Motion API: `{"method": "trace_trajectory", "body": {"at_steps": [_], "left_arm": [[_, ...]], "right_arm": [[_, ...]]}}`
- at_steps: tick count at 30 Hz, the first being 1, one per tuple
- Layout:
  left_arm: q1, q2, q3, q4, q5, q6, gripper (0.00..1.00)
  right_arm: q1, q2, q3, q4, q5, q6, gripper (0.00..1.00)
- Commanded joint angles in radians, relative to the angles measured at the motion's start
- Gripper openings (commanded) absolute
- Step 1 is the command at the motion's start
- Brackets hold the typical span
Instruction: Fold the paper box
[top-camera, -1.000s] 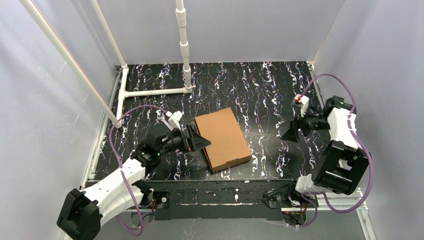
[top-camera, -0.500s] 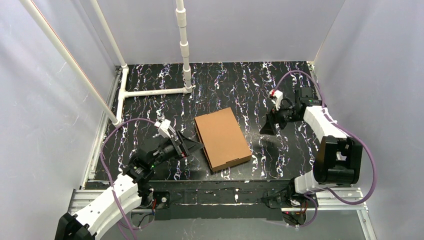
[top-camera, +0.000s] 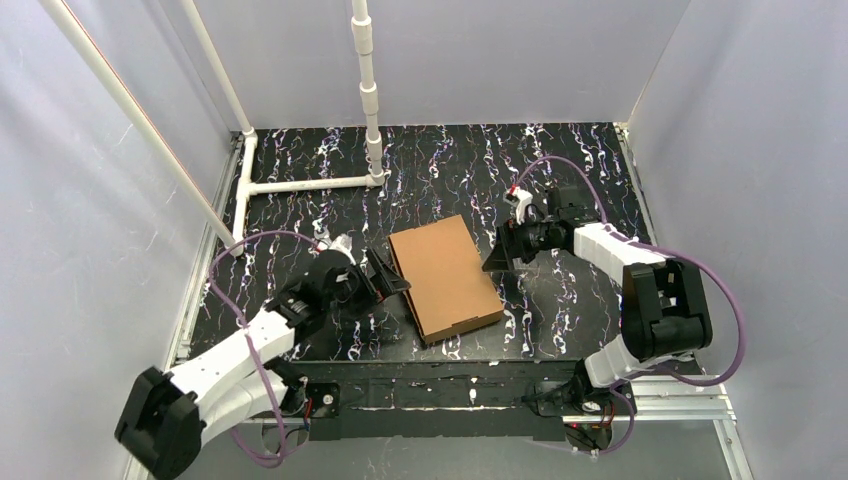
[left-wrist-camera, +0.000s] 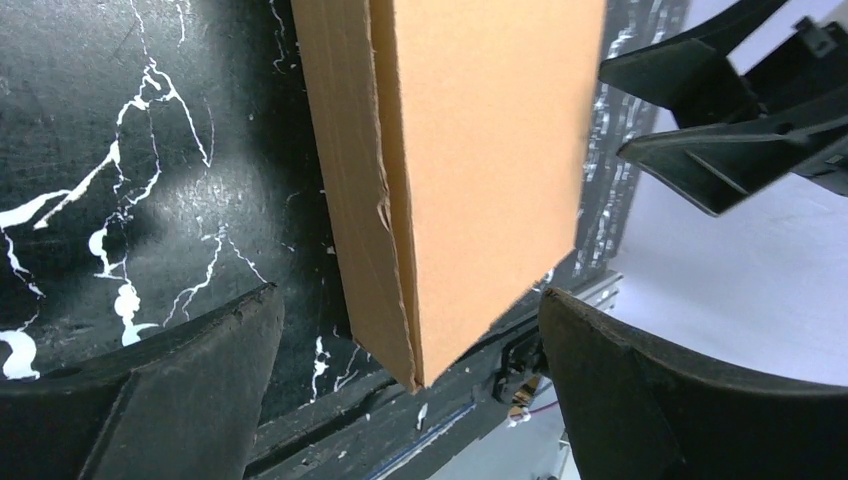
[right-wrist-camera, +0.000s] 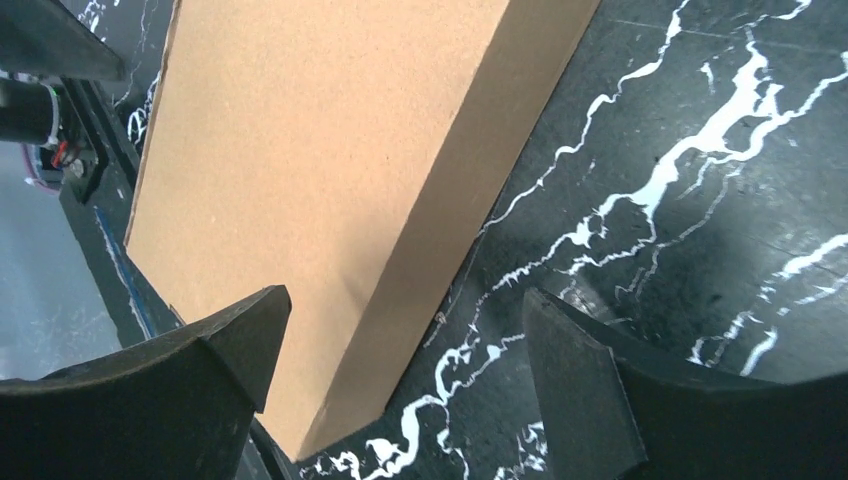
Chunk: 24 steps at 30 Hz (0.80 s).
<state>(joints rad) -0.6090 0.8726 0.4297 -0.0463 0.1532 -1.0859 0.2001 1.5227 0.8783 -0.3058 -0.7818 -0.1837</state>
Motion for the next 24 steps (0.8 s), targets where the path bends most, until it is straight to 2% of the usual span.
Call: {"method": "trace_trajectory", "body": {"at_steps": [1,7,11,13,18,24], "left_arm": [[-0.027,0.143,0.094,-0.007,-0.037,0.030,0.97],[-0.039,0.280,0.142,0.072,-0.031,0.037,0.86],[-0.041,0.339,0.155,0.103,-0.016,0.024,0.75],[-0.041,0.369,0.161,0.114,-0.002,0.022,0.63],[-0.044,0.408,0.176,0.131,0.020,0.023,0.46],[-0.047,0.434,0.179,0.176,0.049,0.015,0.33]], "right_arm": [[0.038,0.037,-0.009,0.087,0.022,0.088,0.91],[0.063,0.040,-0.018,0.096,0.019,0.101,0.74],[0.072,0.040,-0.015,0.096,0.004,0.104,0.70],[0.074,0.040,-0.013,0.094,0.006,0.103,0.68],[0.078,0.038,-0.005,0.085,0.001,0.098,0.63],[0.088,0.029,0.029,0.045,-0.039,0.072,0.48]]}}
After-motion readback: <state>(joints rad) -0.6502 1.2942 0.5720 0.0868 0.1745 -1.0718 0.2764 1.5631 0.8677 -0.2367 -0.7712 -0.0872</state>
